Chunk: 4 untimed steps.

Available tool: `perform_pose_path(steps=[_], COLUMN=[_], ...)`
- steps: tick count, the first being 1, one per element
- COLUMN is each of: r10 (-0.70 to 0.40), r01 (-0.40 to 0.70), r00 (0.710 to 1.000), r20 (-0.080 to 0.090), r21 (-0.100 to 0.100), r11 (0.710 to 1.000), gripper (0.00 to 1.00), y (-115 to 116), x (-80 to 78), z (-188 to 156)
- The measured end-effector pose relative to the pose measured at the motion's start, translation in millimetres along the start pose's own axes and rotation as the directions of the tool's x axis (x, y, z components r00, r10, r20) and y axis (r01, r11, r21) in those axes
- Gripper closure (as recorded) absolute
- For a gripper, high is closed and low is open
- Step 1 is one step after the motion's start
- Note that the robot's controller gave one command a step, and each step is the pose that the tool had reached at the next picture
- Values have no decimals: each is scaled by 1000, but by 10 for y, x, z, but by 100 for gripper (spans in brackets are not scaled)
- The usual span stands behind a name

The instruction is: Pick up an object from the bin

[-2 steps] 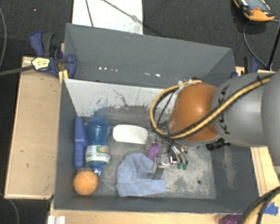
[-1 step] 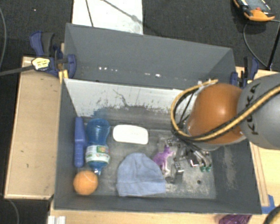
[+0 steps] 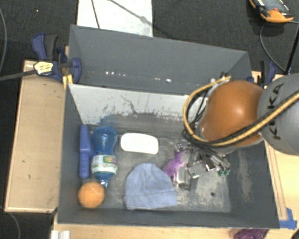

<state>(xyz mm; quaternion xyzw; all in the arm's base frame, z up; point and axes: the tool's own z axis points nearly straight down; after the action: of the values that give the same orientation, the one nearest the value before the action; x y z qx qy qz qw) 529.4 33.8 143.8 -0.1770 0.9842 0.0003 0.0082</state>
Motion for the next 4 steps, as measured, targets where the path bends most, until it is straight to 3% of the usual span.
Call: perform_pose_path(steps=[1,2,3,4], r10=[57,134,43,-46], r01=[-57,-135,-43,46], r00=[998,991,999,999], r20=[5,-8,7,-3], r21=[-1,-1,0,-2], r11=[998,991,999,999], gripper=[0,0,0,0], y=[-29,-107,-102,-256], x=[-56,-123,-100,-124], z=[27,146,104,459])
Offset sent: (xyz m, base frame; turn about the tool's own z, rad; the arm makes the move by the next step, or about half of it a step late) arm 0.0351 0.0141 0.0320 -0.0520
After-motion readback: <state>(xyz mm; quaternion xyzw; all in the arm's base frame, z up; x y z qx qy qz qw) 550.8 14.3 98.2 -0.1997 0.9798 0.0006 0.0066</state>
